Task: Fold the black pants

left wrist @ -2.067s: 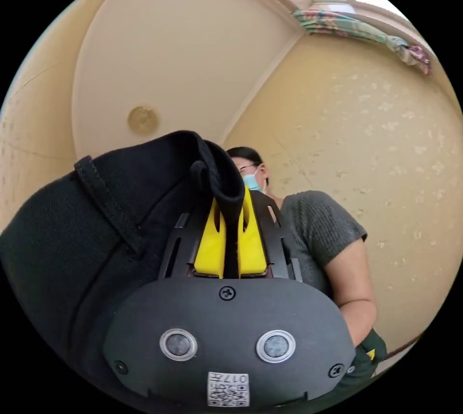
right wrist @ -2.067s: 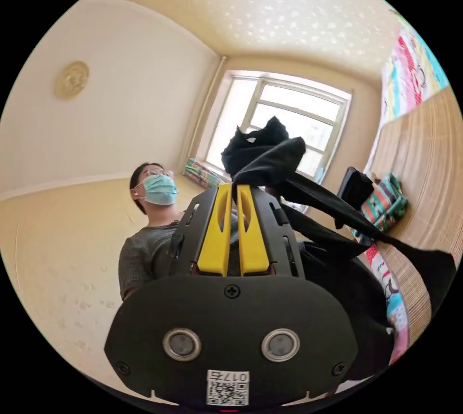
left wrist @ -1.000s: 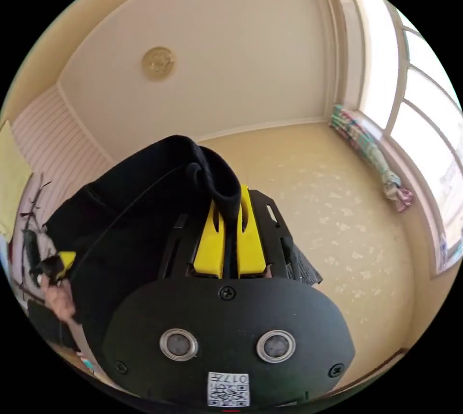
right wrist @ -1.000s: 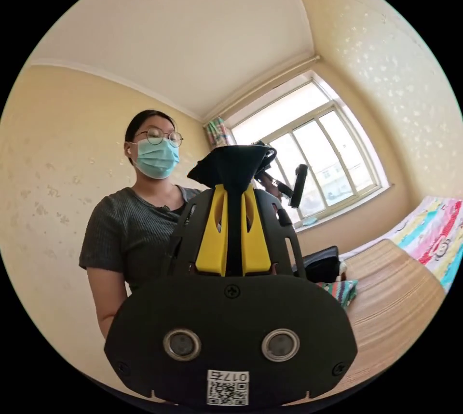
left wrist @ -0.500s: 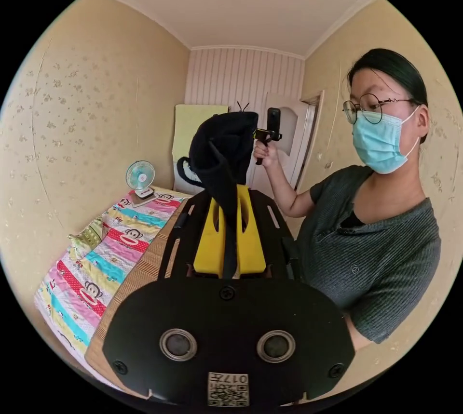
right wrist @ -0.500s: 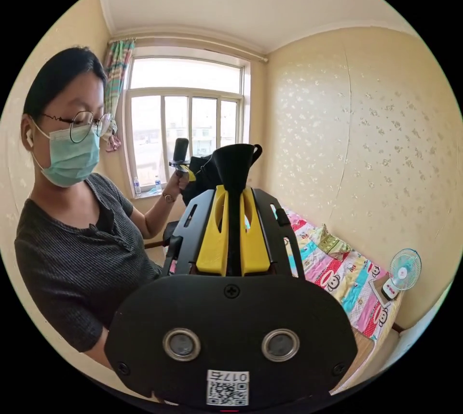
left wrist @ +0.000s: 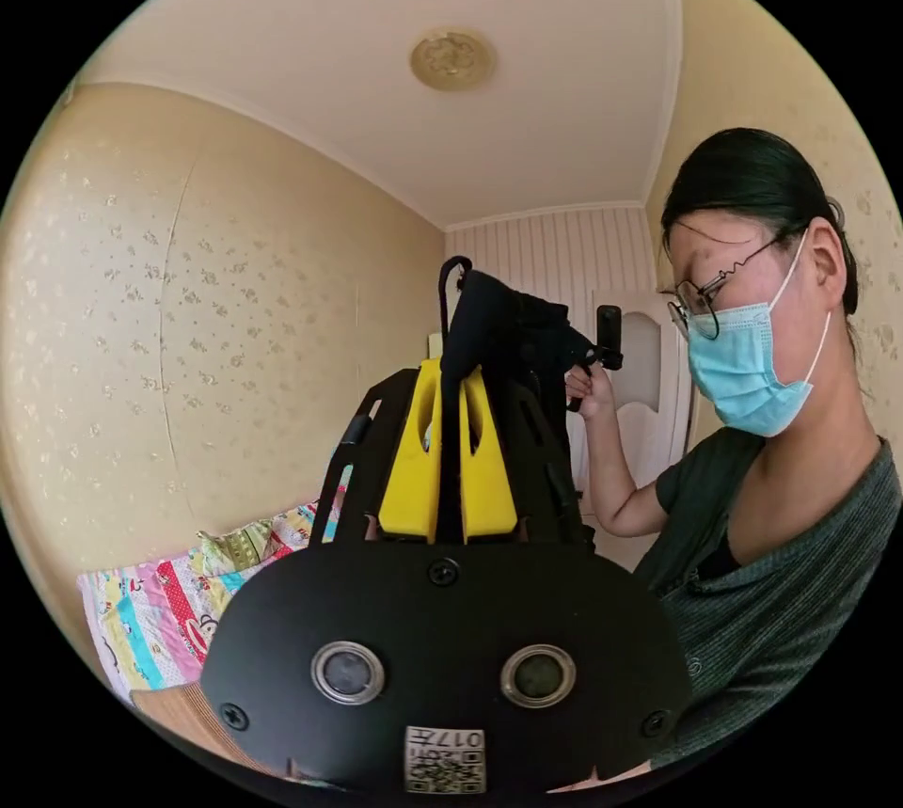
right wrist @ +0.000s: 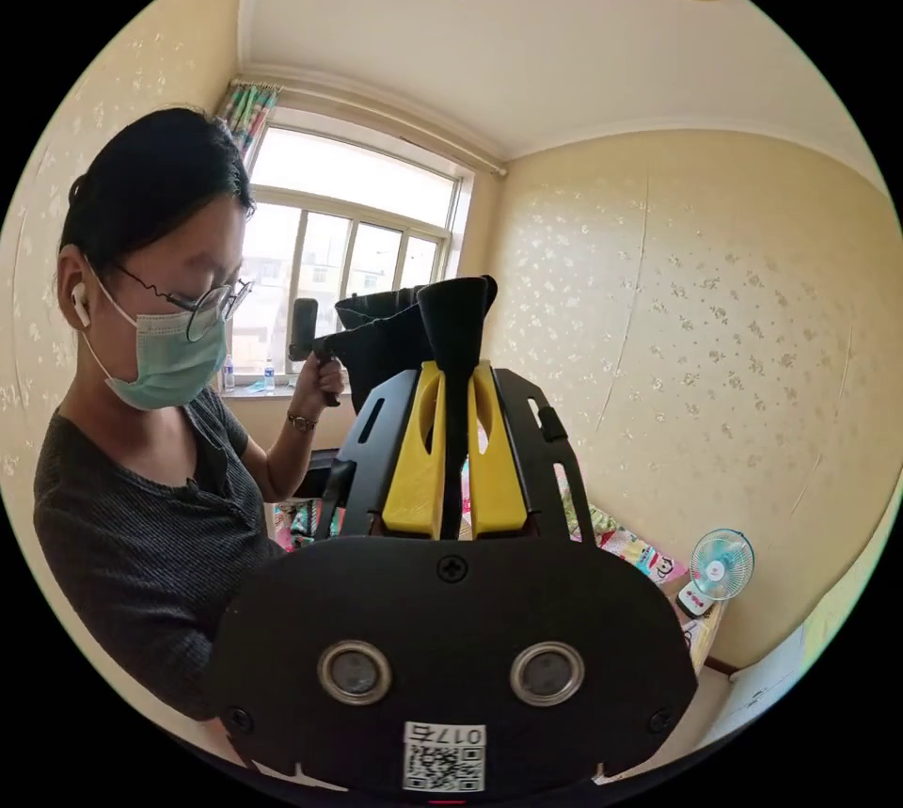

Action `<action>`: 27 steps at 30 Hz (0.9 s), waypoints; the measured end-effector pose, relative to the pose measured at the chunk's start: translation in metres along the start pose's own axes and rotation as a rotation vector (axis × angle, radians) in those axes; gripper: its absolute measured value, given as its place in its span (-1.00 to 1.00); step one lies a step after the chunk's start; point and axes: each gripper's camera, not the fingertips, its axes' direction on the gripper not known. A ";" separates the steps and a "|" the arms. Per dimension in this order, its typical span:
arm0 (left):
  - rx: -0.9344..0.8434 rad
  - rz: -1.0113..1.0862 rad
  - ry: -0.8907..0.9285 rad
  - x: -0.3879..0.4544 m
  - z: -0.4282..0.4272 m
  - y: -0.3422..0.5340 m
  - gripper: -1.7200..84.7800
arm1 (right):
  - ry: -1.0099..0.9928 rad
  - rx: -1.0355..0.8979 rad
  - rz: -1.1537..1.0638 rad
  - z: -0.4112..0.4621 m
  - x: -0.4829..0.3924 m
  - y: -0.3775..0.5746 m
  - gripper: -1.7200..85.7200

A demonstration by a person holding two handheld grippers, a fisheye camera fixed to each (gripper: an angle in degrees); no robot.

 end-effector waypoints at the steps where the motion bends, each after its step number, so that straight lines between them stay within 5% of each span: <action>1: -0.025 -0.029 -0.014 -0.018 0.012 -0.007 -0.97 | 0.009 -0.003 0.010 0.001 0.010 -0.001 -0.90; 8: -0.353 -0.283 -0.087 -0.226 0.144 -0.024 -0.95 | 0.050 -0.267 0.323 0.098 0.218 0.037 -0.87; 12: -0.418 -0.531 -0.175 -0.431 0.252 -0.009 -0.81 | 0.449 -0.313 0.460 0.199 0.351 0.070 -0.77; 14: -0.488 -0.667 -0.232 -0.499 0.271 0.022 -0.77 | 0.489 -0.388 0.599 0.222 0.395 0.091 -0.74; 19: -0.775 -0.854 -0.248 -0.589 0.255 0.185 -0.74 | 0.212 -0.556 0.748 0.231 0.430 0.194 -0.73; 27: -1.246 -1.326 -0.210 -0.608 0.140 0.471 -0.71 | -0.149 -1.047 1.151 0.157 0.388 0.467 -0.79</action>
